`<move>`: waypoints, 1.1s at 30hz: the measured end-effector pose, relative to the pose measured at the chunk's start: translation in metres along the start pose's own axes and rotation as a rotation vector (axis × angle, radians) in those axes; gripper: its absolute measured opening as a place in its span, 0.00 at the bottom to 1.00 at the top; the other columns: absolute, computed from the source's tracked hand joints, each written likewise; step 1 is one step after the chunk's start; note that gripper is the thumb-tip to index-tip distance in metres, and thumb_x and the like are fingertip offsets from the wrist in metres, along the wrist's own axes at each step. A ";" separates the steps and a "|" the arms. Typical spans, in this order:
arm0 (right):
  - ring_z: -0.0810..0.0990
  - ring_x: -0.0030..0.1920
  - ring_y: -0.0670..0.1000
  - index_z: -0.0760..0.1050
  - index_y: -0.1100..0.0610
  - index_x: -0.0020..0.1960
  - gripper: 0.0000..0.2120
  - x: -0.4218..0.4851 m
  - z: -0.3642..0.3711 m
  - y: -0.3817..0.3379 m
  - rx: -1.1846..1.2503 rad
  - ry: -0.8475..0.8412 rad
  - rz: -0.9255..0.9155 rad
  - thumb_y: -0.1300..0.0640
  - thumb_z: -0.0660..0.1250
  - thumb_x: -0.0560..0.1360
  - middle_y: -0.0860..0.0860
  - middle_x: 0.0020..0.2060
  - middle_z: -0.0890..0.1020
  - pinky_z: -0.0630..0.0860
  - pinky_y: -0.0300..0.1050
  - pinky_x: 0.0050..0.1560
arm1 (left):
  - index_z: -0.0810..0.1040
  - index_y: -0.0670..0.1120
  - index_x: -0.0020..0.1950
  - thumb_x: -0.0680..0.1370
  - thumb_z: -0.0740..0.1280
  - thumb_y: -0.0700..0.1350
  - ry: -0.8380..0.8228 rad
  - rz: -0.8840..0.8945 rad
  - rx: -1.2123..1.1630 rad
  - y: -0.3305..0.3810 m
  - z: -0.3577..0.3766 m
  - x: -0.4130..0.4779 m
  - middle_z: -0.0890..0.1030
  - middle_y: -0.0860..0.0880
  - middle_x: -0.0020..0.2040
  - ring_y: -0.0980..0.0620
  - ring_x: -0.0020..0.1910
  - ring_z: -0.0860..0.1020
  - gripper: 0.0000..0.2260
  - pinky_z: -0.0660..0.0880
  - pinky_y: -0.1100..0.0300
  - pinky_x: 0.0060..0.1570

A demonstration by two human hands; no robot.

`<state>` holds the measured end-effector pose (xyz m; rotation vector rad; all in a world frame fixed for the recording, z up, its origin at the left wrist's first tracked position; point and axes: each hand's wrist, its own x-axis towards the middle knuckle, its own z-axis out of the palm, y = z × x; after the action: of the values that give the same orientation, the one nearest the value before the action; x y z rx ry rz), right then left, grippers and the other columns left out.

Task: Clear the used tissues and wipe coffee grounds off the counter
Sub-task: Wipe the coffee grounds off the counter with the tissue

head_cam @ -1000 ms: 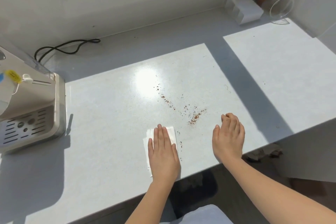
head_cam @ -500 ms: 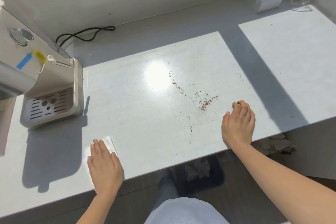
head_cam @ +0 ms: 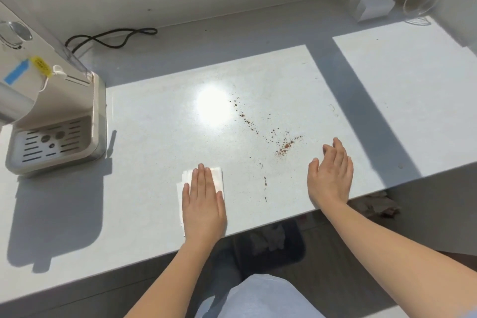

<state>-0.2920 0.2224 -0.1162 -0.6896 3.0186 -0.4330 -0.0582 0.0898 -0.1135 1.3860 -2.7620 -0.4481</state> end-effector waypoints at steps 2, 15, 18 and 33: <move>0.55 0.76 0.51 0.61 0.59 0.72 0.22 0.000 0.000 0.000 -0.018 -0.006 -0.006 0.53 0.51 0.79 0.53 0.77 0.56 0.50 0.54 0.76 | 0.45 0.41 0.77 0.81 0.47 0.47 0.032 -0.147 0.000 -0.051 -0.017 0.004 0.47 0.45 0.79 0.49 0.77 0.45 0.26 0.44 0.50 0.76; 0.32 0.76 0.50 0.31 0.48 0.76 0.34 0.002 -0.004 0.006 -0.170 -0.195 -0.045 0.34 0.35 0.76 0.48 0.76 0.32 0.34 0.56 0.74 | 0.45 0.40 0.77 0.81 0.49 0.46 0.024 -0.008 -0.028 -0.002 -0.010 0.037 0.45 0.44 0.79 0.48 0.77 0.43 0.27 0.40 0.51 0.75; 0.34 0.77 0.50 0.34 0.48 0.77 0.33 0.009 -0.006 0.017 -0.223 -0.182 -0.028 0.36 0.37 0.76 0.48 0.77 0.35 0.39 0.58 0.75 | 0.39 0.44 0.77 0.80 0.44 0.49 -0.035 0.213 -0.014 0.055 0.007 0.034 0.38 0.48 0.78 0.51 0.76 0.35 0.27 0.35 0.53 0.74; 0.41 0.77 0.47 0.41 0.48 0.78 0.32 0.009 -0.009 0.012 -0.187 -0.156 0.056 0.40 0.37 0.77 0.44 0.77 0.42 0.43 0.55 0.76 | 0.52 0.36 0.76 0.77 0.44 0.48 0.019 -0.154 0.026 -0.098 -0.056 0.120 0.54 0.39 0.77 0.42 0.77 0.52 0.29 0.51 0.44 0.74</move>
<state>-0.3057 0.2313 -0.1104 -0.6128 2.9453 -0.0898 -0.0462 -0.0736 -0.0983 1.6080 -2.6663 -0.4027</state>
